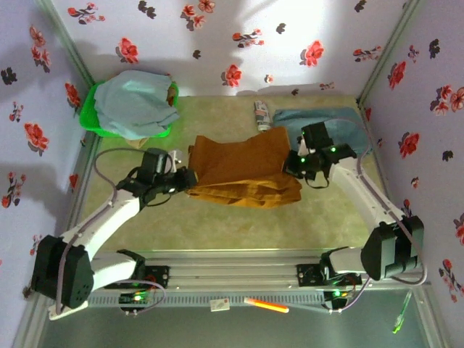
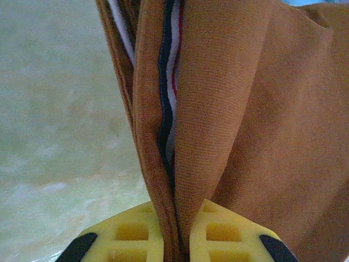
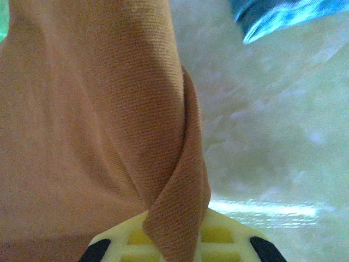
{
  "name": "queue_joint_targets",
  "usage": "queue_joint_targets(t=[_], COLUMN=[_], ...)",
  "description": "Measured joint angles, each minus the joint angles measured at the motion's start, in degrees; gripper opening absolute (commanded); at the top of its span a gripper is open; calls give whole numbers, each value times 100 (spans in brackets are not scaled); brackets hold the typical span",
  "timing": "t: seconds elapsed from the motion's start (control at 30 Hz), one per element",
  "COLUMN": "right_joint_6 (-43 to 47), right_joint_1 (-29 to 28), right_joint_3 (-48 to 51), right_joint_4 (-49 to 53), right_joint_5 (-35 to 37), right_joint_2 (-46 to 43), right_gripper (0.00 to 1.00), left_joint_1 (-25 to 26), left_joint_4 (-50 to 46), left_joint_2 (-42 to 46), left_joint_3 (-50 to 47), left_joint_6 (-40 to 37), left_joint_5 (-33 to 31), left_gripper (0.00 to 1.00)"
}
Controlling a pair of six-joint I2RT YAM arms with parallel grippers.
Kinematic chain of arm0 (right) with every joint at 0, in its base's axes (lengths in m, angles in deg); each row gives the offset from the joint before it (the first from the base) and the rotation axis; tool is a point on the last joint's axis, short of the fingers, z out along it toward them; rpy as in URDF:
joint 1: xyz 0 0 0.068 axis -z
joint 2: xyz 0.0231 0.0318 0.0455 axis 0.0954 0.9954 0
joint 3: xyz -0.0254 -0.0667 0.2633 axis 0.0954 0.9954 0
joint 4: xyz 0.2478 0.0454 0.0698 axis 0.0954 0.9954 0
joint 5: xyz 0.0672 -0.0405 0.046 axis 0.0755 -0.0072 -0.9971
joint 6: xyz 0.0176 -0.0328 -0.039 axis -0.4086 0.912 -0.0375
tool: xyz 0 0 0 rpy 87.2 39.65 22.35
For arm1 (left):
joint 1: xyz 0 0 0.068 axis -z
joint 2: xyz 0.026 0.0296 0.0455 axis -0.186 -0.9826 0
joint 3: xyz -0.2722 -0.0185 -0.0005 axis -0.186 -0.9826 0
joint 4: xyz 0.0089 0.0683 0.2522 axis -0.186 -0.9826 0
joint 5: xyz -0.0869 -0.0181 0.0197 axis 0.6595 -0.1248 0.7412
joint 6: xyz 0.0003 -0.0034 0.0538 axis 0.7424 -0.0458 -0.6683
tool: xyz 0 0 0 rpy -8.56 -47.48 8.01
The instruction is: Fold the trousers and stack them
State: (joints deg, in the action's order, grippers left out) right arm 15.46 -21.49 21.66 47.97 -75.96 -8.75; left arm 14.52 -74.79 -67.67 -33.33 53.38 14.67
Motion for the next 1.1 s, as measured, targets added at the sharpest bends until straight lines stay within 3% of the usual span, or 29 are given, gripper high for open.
queue_joint_targets(t=[0.37, 0.7, 0.87, 1.1], right_joint_6=[501, 553, 498, 501], right_joint_1=[1641, 3106, 3521, 3639], right_joint_3=[-2315, -2691, -3014, -3930], right_joint_4=[525, 365, 208, 188], right_joint_5=[1137, 1370, 1276, 1132], right_joint_2=[1493, 2374, 2983, 3727], right_gripper=[0, 0, 0, 0], left_joint_1=[1161, 1941, 2135, 2146], left_joint_4=[907, 1161, 1172, 1150], left_joint_2=[-2946, -5331, -6212, -6911], left_joint_3=[3117, 5611, 6535, 7416], left_joint_6=[-389, -761, -763, -758], left_joint_5=[-719, -1132, -1252, -1394], left_gripper=[0, 0, 0, 0])
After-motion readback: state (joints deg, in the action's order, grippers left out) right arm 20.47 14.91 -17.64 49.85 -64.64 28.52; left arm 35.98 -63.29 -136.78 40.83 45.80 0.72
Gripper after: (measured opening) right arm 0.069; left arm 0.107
